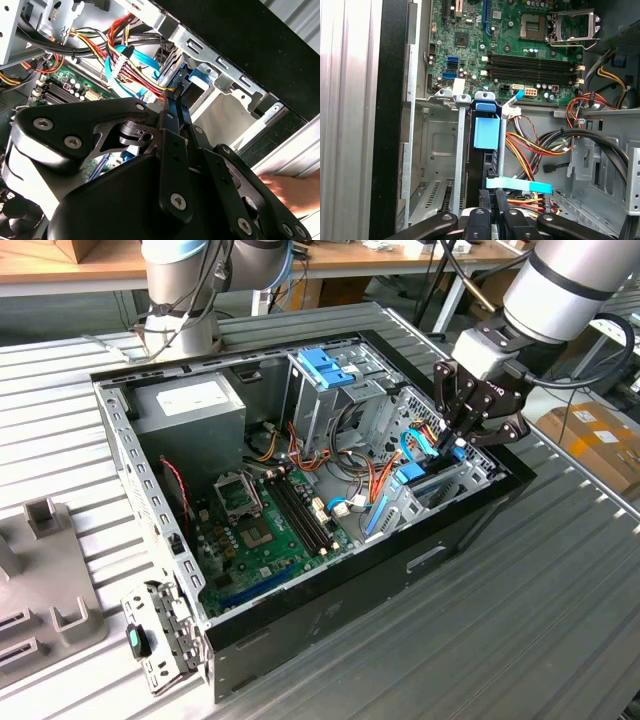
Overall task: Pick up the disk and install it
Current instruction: 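Insert the second disk wire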
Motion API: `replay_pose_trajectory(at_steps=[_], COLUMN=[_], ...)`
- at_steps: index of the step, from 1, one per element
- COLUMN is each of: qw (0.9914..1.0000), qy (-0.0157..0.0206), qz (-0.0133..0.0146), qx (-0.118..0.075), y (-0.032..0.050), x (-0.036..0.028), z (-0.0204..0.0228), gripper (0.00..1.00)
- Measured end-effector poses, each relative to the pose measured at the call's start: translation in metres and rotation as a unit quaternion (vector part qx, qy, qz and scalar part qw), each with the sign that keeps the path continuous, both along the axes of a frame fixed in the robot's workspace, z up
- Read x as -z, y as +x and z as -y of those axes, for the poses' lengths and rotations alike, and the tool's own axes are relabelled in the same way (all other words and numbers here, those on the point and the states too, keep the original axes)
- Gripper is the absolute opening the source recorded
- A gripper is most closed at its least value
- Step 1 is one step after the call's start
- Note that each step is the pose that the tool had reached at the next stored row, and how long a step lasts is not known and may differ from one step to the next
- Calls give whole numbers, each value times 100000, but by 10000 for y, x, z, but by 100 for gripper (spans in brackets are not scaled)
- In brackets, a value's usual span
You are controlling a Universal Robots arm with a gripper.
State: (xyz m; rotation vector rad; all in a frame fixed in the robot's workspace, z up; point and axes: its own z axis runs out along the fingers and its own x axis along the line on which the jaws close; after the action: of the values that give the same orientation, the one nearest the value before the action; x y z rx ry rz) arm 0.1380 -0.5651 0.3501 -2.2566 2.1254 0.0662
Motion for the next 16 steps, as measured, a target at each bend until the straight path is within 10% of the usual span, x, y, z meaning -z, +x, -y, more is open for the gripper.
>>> replay_pose_trajectory(at_steps=[16], qw=[99999], qy=[-6], qz=[0], qx=[415], y=[-7], x=[18], z=[1], gripper=[16])
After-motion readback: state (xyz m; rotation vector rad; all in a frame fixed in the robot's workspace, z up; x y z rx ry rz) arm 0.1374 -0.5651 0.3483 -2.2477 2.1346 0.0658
